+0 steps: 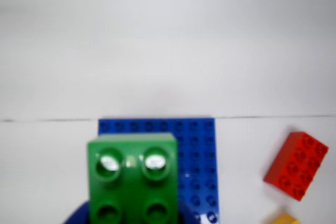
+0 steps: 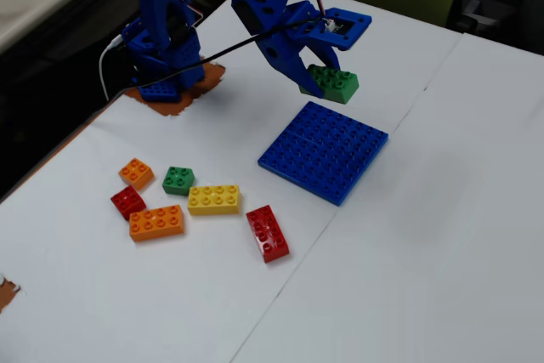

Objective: Pick up the 2x4 green block and go up the 8x8 blue block.

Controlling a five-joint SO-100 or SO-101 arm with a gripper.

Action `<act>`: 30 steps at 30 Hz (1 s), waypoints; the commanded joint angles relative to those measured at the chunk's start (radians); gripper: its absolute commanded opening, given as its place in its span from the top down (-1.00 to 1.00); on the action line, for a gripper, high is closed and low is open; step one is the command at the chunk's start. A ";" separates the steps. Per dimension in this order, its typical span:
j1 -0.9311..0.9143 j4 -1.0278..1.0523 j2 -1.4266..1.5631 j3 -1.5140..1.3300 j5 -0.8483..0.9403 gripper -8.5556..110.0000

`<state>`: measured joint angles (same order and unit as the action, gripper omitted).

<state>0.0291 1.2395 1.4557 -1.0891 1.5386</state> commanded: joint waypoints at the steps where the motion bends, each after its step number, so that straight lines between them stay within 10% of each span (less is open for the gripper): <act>1: 0.002 0.081 -0.075 0.158 0.020 0.86; 30: -0.106 0.092 -0.141 0.129 0.123 0.86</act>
<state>-0.0767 1.3085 1.3039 -0.9879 1.6536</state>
